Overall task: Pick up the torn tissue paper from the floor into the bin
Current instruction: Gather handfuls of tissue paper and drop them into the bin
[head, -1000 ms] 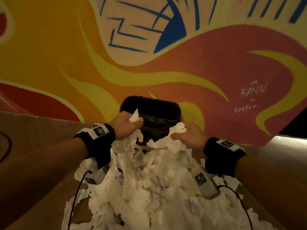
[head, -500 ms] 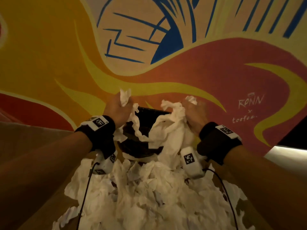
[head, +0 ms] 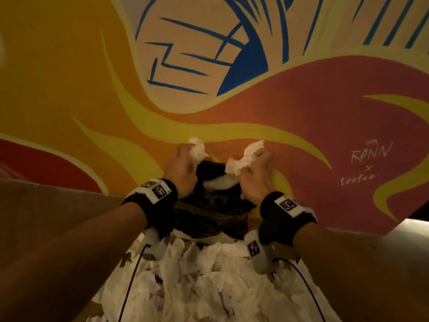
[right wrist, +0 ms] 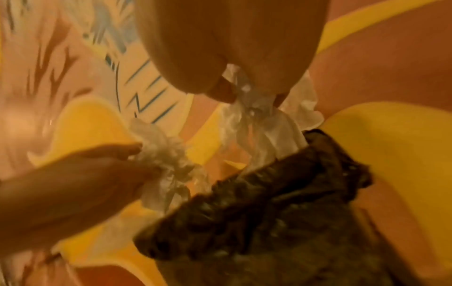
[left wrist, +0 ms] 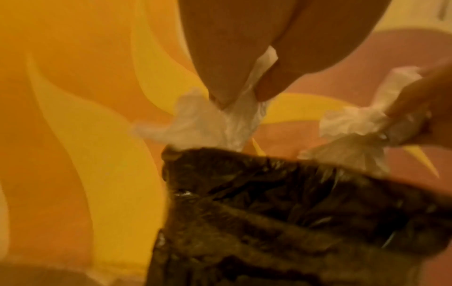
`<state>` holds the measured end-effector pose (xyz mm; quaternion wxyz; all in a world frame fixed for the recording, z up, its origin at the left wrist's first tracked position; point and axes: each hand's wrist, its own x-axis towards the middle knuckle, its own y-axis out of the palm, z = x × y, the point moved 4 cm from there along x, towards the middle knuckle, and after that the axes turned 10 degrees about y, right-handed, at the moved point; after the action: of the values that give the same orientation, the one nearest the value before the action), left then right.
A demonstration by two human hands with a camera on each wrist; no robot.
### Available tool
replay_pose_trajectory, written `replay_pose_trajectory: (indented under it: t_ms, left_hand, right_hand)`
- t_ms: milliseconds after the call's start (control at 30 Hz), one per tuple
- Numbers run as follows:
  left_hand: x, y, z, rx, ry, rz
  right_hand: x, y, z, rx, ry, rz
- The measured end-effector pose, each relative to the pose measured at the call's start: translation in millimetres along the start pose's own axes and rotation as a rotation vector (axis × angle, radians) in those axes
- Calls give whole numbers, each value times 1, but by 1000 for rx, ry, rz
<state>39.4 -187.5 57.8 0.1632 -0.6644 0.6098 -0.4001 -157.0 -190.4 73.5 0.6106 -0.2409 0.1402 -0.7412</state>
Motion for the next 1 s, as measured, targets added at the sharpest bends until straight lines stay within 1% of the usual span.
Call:
replay_pose_trajectory:
  t_ms: [67, 100, 133, 167, 200, 267, 333, 400, 467, 533, 600, 633, 667, 733, 767, 800, 900, 1000]
  left_hand:
    - [-4, 18, 7, 175, 8, 256]
    - [-6, 23, 8, 262, 8, 347]
    - [-8, 25, 9, 315, 15, 388]
    - [-10, 25, 9, 332, 23, 380]
    - [-11, 24, 7, 319, 27, 342]
    - [-13, 19, 4, 309, 36, 235]
    - [-16, 14, 0, 301, 79, 121]
    - [-23, 11, -6, 212, 142, 47]
    - [-34, 11, -14, 109, 232, 52]
    - [-50, 17, -21, 26, 313, 137]
    - [-68, 32, -20, -10, 354, 262]
    - [-78, 42, -19, -13, 341, 361]
    - [-88, 54, -16, 6, 318, 487]
    - [-108, 80, -8, 133, 265, 775]
    - [-116, 93, -2, 209, 239, 894]
    - [-123, 103, 3, 263, 225, 961]
    - [-126, 127, 13, 342, 271, 972]
    - [-128, 150, 8, 395, 360, 1008]
  right_hand:
    - [2, 12, -16, -152, -75, 138]
    - [4, 17, -22, -209, -79, 204]
    - [6, 21, -28, -278, -87, 255]
    - [9, 25, -32, -372, -88, 301]
    - [11, 30, -36, -459, -94, 353]
    - [8, 37, -42, -583, -95, 455]
    - [3, 41, -44, -646, -128, 466]
    - [-4, 40, -37, -575, -176, 480]
    - [-12, 33, -26, -461, -227, 471]
    - [-20, 23, -17, -419, -292, 406]
    - [-30, 10, -13, -387, -338, 360]
    - [-35, 3, -12, -385, -359, 341]
    - [-41, -6, -12, -395, -383, 314]
    - [-50, -24, -12, -418, -411, 262]
    - [-54, -31, -15, -417, -389, 265]
    - [-60, -38, -22, -413, -351, 284]
    - [-82, -57, -44, -452, -282, 346]
    - [-111, -73, -57, -597, -248, 445]
